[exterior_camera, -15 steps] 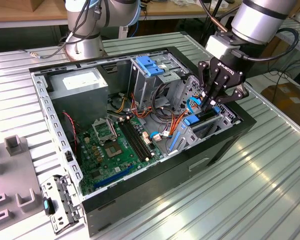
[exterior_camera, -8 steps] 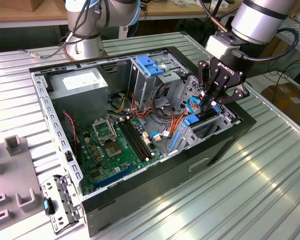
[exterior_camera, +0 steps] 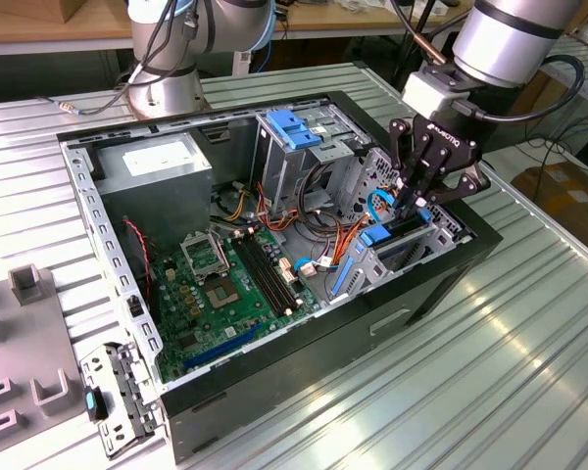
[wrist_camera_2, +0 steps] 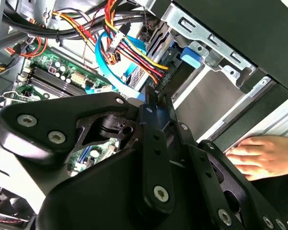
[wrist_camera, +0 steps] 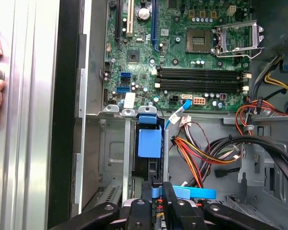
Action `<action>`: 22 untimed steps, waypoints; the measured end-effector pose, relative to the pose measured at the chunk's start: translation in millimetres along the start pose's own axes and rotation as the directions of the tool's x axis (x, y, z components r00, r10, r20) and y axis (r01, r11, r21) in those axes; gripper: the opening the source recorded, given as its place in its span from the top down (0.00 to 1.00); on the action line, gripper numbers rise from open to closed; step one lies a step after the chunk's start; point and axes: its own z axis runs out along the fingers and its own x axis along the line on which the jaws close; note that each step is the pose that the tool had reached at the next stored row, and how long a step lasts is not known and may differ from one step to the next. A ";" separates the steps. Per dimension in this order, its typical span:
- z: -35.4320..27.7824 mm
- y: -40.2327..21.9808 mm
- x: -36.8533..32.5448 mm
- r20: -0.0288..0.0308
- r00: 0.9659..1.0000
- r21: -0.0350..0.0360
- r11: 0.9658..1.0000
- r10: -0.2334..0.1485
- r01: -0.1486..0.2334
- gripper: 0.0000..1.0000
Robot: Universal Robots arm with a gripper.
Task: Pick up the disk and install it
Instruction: 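Insert the second disk wire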
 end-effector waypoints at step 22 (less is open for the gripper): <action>3.1 -2.3 2.0 0.015 1.000 -0.002 1.000 -0.001 0.001 0.84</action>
